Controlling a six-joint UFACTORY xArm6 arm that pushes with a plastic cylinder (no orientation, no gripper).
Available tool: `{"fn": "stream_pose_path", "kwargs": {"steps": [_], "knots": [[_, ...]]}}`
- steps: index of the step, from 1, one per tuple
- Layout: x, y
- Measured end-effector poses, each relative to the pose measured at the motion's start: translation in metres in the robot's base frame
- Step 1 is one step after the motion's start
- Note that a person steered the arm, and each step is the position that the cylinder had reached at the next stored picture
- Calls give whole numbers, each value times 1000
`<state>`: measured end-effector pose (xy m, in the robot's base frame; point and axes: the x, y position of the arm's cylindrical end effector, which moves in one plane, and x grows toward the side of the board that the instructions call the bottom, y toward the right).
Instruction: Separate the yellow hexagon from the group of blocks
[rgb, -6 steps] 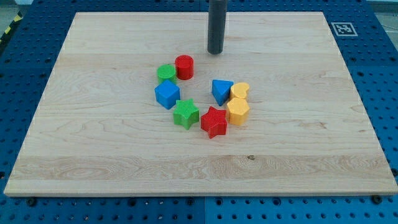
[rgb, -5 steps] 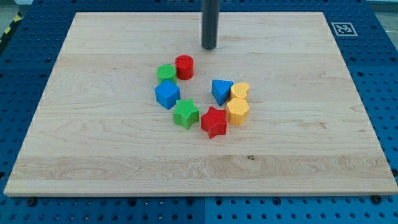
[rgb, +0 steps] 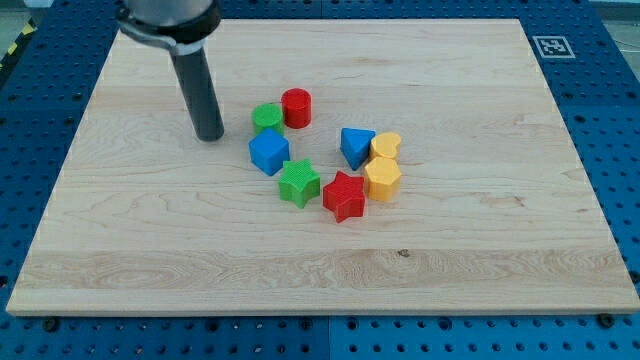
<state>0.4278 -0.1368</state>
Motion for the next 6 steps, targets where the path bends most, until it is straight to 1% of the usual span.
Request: {"fn": "stream_pose_path", "kwargs": {"steps": [1, 2, 3, 5, 6], "knots": [[40, 0], [79, 14], [86, 53], [73, 136], [94, 138]]}}
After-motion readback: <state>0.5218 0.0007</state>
